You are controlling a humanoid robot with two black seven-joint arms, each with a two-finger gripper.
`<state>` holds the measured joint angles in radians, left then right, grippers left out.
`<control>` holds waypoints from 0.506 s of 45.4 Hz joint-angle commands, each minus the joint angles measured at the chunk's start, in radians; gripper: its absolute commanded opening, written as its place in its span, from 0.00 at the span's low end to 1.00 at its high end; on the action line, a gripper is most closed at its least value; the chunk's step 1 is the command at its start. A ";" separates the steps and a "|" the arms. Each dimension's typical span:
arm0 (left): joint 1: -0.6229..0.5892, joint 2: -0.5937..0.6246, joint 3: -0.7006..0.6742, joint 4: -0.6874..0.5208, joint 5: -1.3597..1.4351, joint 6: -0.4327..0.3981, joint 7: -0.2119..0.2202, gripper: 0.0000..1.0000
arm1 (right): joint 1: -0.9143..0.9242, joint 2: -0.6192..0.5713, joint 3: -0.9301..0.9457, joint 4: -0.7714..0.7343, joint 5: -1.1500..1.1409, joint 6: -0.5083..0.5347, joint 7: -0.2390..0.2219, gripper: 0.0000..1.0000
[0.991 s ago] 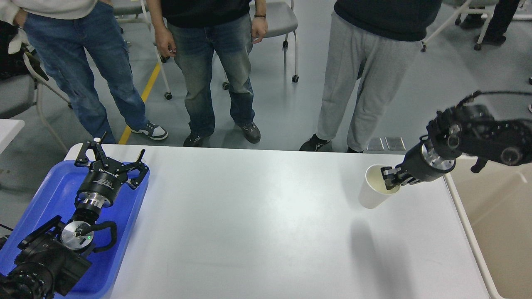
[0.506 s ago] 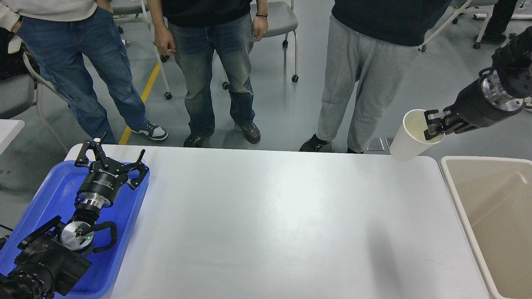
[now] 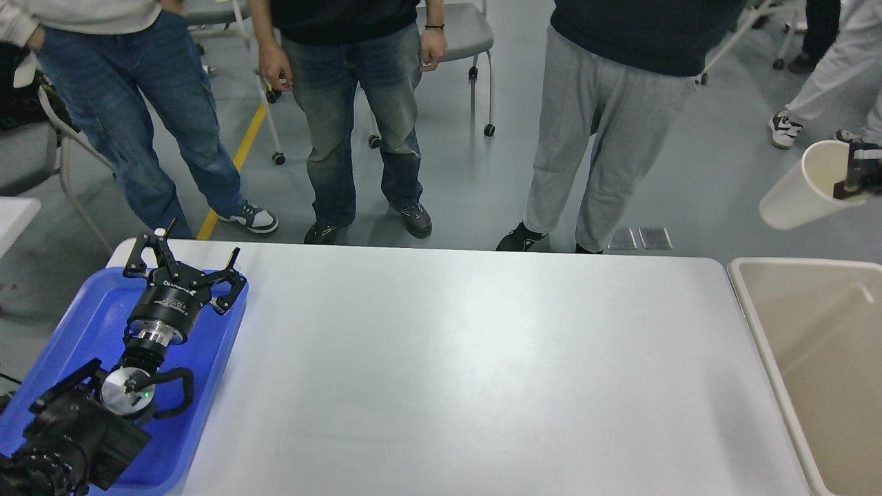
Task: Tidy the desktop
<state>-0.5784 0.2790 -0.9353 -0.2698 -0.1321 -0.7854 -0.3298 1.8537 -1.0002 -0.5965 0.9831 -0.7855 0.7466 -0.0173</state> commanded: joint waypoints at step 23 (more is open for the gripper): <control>0.000 0.000 0.000 0.000 0.000 0.000 0.000 1.00 | -0.910 0.090 0.659 -0.460 0.505 -0.694 0.020 0.00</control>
<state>-0.5783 0.2791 -0.9354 -0.2700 -0.1319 -0.7854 -0.3298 1.2270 -1.0491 -0.1642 0.7197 -0.4980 0.3066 0.0025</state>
